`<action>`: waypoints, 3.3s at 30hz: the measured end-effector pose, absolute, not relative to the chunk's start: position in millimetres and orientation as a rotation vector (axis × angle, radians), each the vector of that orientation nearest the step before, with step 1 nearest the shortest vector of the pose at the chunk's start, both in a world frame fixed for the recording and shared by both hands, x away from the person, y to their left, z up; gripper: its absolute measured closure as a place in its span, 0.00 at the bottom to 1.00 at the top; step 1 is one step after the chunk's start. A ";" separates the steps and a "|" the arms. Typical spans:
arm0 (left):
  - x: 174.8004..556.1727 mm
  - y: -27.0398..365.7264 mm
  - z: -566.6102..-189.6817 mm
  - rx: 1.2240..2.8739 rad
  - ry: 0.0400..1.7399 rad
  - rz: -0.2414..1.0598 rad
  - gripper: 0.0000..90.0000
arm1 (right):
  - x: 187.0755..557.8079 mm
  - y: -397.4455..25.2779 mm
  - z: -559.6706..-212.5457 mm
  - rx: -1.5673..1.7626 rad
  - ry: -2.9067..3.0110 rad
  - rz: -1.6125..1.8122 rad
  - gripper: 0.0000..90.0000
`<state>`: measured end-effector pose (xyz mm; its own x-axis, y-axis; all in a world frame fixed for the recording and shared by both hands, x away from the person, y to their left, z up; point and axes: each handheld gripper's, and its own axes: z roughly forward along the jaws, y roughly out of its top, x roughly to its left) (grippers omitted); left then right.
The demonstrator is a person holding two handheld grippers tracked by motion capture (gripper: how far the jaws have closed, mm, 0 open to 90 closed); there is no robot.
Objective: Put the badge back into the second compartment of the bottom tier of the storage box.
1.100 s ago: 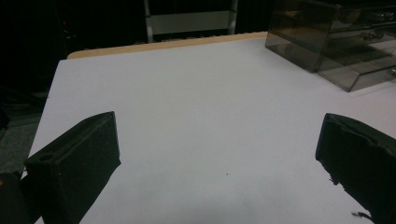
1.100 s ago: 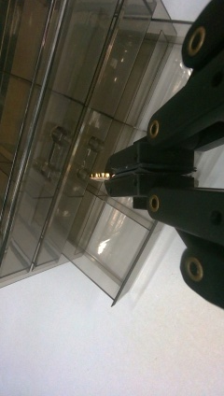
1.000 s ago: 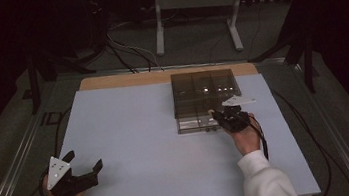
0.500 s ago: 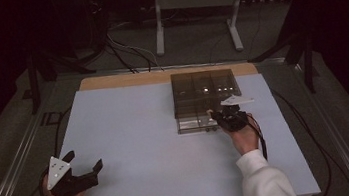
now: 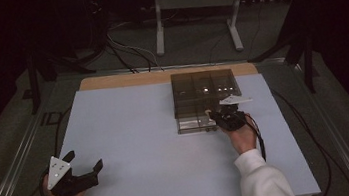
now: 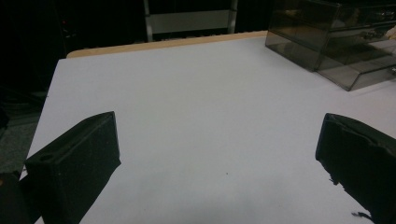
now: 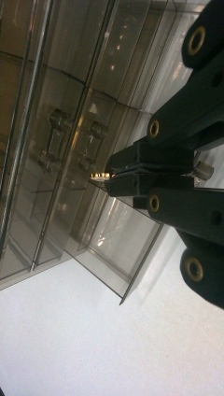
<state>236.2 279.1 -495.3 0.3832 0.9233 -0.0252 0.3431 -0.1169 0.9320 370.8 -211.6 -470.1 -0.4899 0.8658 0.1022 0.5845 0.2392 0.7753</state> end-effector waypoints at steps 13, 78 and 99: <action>236.5 279.4 -495.3 1.667 1.135 0.746 0.00 | 374.7 -208.5 -474.4 1.362 2.177 1.134 0.99; 236.8 279.1 -495.8 1.670 1.135 0.746 0.00 | 392.2 -199.9 -507.3 1.527 2.274 1.074 0.96; 236.7 279.3 -495.6 1.669 1.134 0.747 0.00 | 387.9 -203.7 -497.1 1.473 2.175 1.043 0.58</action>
<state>236.7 279.3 -495.6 0.3830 0.9234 -0.0235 0.3428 -0.1185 0.9319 387.9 -203.7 -497.1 -0.4210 0.8968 0.1365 0.6678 0.2046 0.7157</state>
